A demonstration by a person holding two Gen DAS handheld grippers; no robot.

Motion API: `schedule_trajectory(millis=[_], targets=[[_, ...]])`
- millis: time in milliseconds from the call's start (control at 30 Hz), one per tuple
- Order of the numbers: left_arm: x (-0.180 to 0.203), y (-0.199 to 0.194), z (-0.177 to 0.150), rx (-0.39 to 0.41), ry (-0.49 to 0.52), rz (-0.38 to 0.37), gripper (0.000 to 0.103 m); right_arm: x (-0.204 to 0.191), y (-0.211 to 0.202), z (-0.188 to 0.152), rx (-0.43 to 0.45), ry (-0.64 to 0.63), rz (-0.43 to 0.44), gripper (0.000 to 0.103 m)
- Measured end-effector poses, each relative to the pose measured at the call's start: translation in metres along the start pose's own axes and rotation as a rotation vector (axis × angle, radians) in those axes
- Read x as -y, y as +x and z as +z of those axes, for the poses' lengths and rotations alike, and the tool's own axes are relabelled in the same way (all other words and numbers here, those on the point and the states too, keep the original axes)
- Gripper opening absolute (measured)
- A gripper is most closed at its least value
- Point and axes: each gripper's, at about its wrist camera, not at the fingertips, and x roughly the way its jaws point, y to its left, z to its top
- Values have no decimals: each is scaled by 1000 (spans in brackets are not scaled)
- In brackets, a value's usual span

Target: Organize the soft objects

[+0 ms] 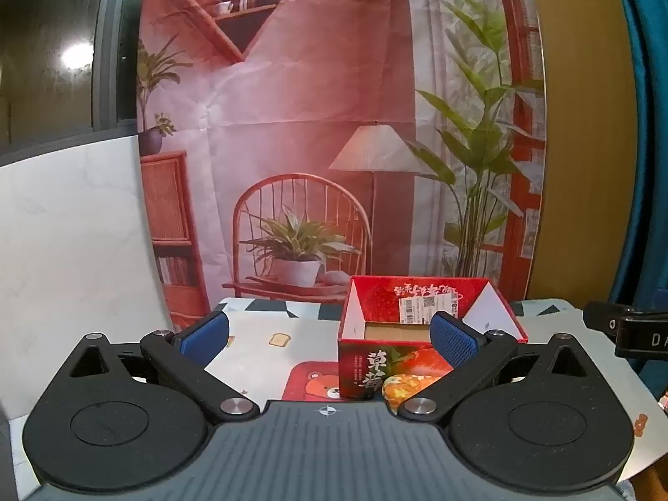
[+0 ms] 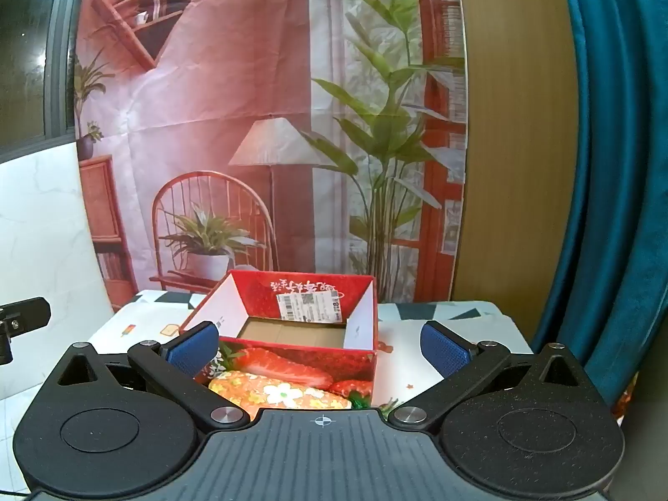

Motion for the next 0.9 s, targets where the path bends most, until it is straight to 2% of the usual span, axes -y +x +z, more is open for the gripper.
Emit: schedule_trajectory(millis=[167, 267, 900], targets=[[-6, -1, -1, -12, 7, 6, 103, 0, 1, 0, -9, 3, 2, 103], [4, 6, 3, -29, 35, 21, 103, 0, 0, 0, -3, -2, 1, 103], [3, 6, 2, -17, -1, 19, 103, -3, 8, -6, -15, 2, 13, 103]])
